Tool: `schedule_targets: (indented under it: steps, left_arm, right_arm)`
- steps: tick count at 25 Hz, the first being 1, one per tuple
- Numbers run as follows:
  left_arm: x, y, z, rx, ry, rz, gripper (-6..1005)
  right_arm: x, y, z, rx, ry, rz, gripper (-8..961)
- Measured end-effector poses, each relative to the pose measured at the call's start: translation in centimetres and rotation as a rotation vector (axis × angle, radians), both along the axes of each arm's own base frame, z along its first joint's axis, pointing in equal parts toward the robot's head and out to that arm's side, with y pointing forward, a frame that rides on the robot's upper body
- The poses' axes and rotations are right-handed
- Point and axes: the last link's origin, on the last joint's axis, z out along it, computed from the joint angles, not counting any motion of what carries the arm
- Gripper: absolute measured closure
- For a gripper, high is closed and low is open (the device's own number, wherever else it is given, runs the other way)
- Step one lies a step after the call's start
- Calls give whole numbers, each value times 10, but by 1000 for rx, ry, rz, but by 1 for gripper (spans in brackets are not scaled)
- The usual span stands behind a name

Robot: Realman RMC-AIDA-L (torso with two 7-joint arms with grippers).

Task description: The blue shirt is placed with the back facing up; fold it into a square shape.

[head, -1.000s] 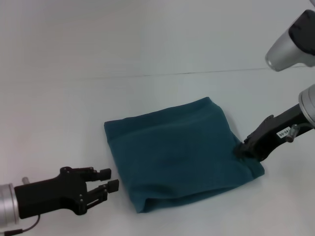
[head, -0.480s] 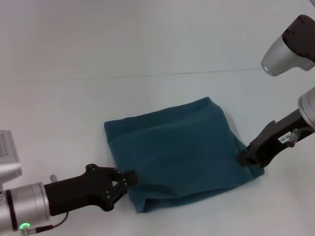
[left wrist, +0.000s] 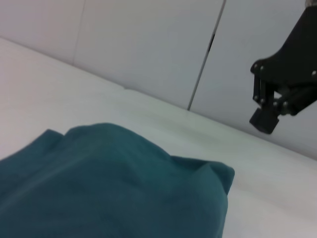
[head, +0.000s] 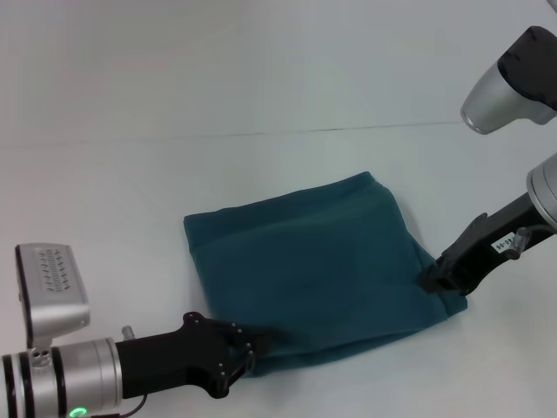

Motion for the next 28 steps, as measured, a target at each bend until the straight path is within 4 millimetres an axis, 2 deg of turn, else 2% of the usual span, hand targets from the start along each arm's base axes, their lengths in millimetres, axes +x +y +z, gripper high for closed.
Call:
schedule_targets:
  steps: [15,22,28]
  left_arm:
    - [-3,2,-17,-30,83,19,892]
    - [2,0,-14,-41,41,5,882]
    - [14,-3,39,-42,-127,-51,873]
  right_arm:
    - [-2,3,-1,11,2,14,955]
    - [-1,4,-1,17,5,20,954]
    - [2,1,2,27,85,70,954]
